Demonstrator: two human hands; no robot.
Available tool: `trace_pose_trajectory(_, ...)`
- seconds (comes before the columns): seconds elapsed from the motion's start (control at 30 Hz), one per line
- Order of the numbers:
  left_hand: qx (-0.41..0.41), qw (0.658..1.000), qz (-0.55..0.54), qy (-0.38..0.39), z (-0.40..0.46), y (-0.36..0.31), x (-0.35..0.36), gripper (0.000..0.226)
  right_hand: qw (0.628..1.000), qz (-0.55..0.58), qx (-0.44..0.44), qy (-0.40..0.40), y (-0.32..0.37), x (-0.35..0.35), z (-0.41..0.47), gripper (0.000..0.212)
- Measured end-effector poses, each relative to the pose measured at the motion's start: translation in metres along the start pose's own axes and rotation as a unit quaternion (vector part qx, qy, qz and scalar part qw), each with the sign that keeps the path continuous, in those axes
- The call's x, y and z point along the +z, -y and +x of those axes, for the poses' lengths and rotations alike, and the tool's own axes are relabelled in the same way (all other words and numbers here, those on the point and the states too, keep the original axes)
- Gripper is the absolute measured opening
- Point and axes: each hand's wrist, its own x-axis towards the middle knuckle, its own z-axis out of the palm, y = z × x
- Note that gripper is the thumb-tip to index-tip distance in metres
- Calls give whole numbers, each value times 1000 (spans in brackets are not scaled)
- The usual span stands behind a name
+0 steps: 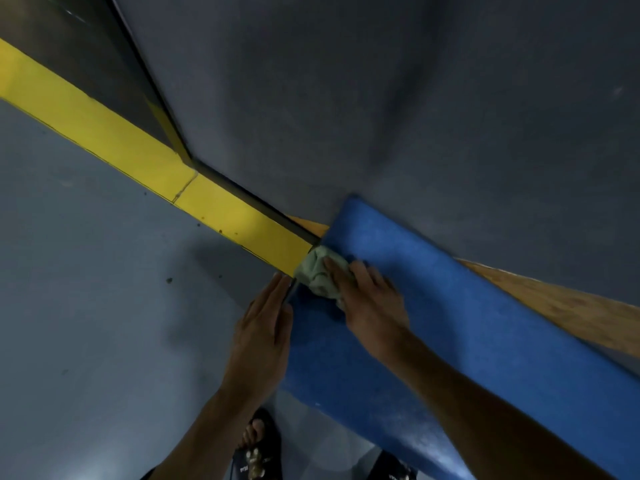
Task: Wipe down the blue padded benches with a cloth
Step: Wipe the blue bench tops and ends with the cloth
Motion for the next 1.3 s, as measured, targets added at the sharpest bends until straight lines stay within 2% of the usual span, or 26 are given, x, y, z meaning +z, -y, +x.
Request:
trace_pose_trajectory(0.07,0,1000,-9,-1,1,0,0,49,999,-43,13,-10,-20,2,28,80)
trace_pose_trajectory(0.13,-2,1000,-19,-3,-1,0,2,50,996,-68,56,-2,-35,-1,61,68)
trace_pose_trajectory(0.23,5,1000,-20,0,-9,-2,8,51,984,-23,173,23,-43,-10,92,46)
trace_pose_trajectory(0.3,7,1000,-10,2,-15,-3,12,53,976,-13,215,21,-44,-10,91,45)
trace_pose_trajectory(0.4,5,1000,-3,-6,-23,-6,18,52,981,-10,191,-29,-47,-6,48,59)
trace_pose_trajectory(0.5,15,1000,-6,-15,-29,-10,24,52,979,-39,202,13,-84,3,-18,63)
trace_pose_trajectory(0.63,25,999,-20,-16,-31,-12,32,50,934,-40,341,95,-163,-11,-94,61)
trace_pose_trajectory(0.7,29,999,-21,-17,-34,-16,37,48,916,-49,375,134,-186,-21,-118,57)
trace_pose_trajectory(0.83,36,999,-13,-22,-43,-23,52,48,896,41,436,70,-157,-19,-98,47)
trace_pose_trajectory(0.9,42,999,-9,-23,-46,-25,62,47,910,85,403,48,-122,-7,-67,49)
trace_pose_trajectory(0.97,55,998,4,-27,-48,-25,72,47,937,118,329,12,-89,2,-32,52)
trace_pose_trajectory(1.07,63,997,-1,-38,-54,-32,85,47,967,74,244,3,-75,-4,-1,51)
trace_pose_trajectory(1.17,89,995,23,-29,-63,-42,94,48,978,-11,201,54,-116,-11,-17,52)
trace_pose_trajectory(1.3,105,994,24,-24,-69,-52,110,48,963,-47,241,109,-191,-21,-76,47)
